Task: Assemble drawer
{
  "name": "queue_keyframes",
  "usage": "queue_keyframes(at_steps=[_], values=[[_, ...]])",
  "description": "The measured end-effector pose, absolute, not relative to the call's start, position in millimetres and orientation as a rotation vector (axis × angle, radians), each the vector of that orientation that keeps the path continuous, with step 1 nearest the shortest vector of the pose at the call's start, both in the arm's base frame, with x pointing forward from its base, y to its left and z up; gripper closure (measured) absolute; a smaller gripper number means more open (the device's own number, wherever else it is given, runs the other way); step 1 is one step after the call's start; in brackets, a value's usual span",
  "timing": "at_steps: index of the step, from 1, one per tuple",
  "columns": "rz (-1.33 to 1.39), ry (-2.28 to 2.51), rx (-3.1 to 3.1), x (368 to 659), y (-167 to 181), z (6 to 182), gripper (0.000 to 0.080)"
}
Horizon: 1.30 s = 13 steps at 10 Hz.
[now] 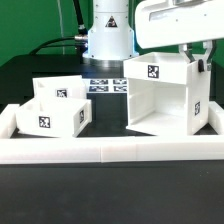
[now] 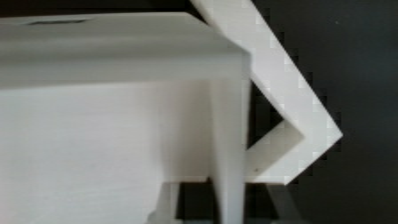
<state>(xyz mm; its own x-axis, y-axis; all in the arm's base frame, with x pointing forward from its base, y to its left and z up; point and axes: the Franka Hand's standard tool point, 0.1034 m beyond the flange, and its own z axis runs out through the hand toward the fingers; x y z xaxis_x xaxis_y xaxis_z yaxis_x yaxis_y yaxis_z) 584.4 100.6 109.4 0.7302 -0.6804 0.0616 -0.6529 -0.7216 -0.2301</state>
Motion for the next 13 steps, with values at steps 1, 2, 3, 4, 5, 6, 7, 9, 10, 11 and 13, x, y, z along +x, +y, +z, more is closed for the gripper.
queue_keyframes(at_steps=[1,2,3,4,5,6,7,9,10,11,13], values=[[-0.21,1.107,-2.716,586.9,98.1,111.0,0.0754],[-0.219,1.143,-2.694,587.8,98.5,111.2,0.0754],[-0.209,1.207,-2.654,588.4,100.0,112.3,0.0754],[-0.2,1.258,-2.622,588.5,100.5,112.7,0.0754],[-0.194,1.286,-2.604,588.5,100.2,112.7,0.0754],[-0.163,1.385,-2.546,586.6,99.3,112.4,0.0754],[-0.118,1.499,-2.471,583.9,97.8,111.6,0.0754],[-0.072,1.697,-2.31,585.0,94.4,107.1,0.0754],[-0.058,1.765,-2.248,586.9,92.9,106.8,0.0754],[-0.045,1.83,-2.18,590.9,92.4,107.6,0.0754],[-0.019,1.935,-2.063,597.7,94.3,110.3,0.0754]])
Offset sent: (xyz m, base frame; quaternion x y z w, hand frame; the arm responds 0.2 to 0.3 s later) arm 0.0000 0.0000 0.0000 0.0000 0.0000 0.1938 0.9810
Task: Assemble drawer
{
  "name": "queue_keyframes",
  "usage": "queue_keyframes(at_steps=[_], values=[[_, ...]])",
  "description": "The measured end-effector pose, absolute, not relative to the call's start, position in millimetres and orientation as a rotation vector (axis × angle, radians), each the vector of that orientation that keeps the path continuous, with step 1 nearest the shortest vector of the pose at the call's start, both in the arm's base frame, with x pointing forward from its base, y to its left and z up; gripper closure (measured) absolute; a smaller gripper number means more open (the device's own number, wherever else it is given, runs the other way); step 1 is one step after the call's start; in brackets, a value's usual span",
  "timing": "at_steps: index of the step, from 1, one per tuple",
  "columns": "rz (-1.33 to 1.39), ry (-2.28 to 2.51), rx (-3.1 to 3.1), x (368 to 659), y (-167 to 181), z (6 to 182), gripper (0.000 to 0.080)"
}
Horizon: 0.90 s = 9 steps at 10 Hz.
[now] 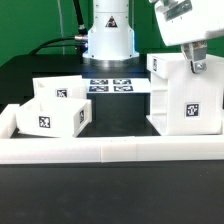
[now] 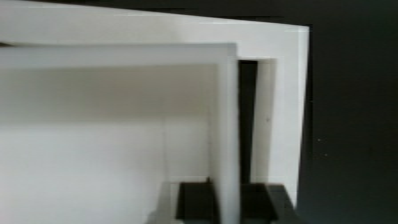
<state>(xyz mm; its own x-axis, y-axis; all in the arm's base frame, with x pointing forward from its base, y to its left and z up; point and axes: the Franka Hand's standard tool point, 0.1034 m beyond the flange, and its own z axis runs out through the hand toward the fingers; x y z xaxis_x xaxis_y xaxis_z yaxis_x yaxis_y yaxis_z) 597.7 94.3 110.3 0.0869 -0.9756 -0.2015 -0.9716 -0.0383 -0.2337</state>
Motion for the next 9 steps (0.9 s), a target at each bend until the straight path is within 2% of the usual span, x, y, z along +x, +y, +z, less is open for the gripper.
queue_keyframes(at_steps=[4,9], values=[[0.022,1.946,-2.046,618.8,98.4,102.3,0.0752],[0.043,1.94,-2.037,643.1,97.9,104.5,0.0752]])
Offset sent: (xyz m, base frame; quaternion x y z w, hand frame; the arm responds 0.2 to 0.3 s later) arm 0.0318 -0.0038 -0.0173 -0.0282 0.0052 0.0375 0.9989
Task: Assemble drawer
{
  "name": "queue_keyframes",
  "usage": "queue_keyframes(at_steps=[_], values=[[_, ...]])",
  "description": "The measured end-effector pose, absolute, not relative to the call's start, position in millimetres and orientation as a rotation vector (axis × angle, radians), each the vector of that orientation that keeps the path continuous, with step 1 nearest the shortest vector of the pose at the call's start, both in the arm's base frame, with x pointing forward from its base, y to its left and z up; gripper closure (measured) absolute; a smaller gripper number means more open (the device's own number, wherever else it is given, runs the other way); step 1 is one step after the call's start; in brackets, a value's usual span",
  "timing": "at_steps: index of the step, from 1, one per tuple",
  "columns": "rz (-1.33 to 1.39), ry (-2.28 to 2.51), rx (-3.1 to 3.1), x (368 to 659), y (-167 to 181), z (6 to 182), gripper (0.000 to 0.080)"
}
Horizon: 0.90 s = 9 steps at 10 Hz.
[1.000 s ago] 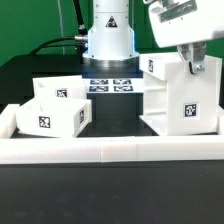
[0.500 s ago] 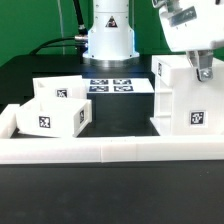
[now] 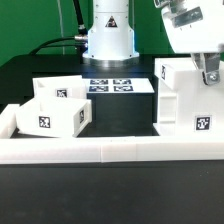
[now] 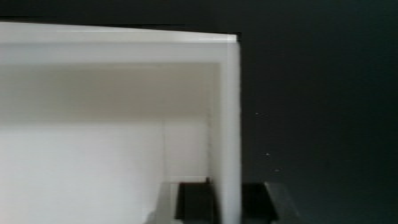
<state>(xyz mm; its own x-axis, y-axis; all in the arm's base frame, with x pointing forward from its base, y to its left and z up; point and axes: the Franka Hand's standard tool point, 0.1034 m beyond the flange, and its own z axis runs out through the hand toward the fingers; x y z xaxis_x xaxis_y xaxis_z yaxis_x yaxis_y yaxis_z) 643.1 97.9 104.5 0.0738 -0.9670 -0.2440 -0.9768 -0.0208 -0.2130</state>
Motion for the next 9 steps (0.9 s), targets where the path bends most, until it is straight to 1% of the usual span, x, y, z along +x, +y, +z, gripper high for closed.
queue_keyframes(at_steps=[3,4,5,6,7,8,9], values=[[0.086,1.938,-2.054,646.1,98.1,100.7,0.0752],[0.086,1.938,-2.055,646.0,98.3,100.4,0.0702],[0.085,1.937,-2.055,646.1,98.5,100.6,0.0557],[0.082,1.936,-2.054,646.9,98.4,101.5,0.0557],[0.079,1.934,-2.053,647.5,98.4,102.5,0.0424],[0.069,1.872,-2.108,646.8,97.4,105.1,0.0243],[0.052,1.799,-2.165,645.3,94.8,110.8,0.0243]])
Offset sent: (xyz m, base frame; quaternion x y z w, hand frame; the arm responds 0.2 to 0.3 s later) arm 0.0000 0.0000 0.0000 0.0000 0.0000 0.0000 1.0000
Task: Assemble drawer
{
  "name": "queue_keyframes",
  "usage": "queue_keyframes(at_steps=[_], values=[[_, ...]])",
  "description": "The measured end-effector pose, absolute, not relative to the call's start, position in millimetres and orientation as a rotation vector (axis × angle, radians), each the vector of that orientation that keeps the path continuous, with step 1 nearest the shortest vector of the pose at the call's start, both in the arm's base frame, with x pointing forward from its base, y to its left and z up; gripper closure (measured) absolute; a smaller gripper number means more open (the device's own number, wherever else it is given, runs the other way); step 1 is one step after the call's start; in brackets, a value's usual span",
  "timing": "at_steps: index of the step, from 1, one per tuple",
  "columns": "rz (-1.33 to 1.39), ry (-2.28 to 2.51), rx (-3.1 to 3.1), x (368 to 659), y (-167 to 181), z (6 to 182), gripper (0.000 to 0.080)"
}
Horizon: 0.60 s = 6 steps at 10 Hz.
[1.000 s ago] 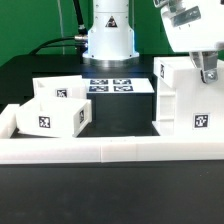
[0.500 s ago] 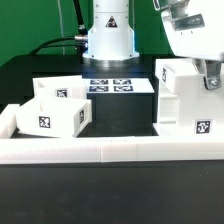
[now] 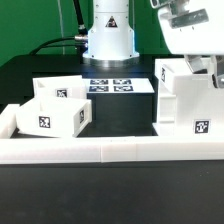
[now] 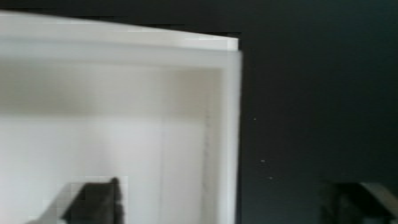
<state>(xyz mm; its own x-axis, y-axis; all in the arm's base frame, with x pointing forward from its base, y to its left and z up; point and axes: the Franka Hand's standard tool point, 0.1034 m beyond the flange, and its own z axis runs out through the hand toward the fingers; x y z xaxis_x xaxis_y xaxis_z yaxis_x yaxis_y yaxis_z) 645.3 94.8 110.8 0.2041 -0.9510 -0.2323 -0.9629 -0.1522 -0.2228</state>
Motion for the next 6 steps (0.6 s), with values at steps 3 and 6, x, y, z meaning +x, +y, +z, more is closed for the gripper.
queue_keyframes(at_steps=[3,6], values=[[0.005,1.565,-2.341,629.4,87.9,126.0,0.0151],[0.047,1.284,-2.514,609.8,83.9,154.8,0.015]])
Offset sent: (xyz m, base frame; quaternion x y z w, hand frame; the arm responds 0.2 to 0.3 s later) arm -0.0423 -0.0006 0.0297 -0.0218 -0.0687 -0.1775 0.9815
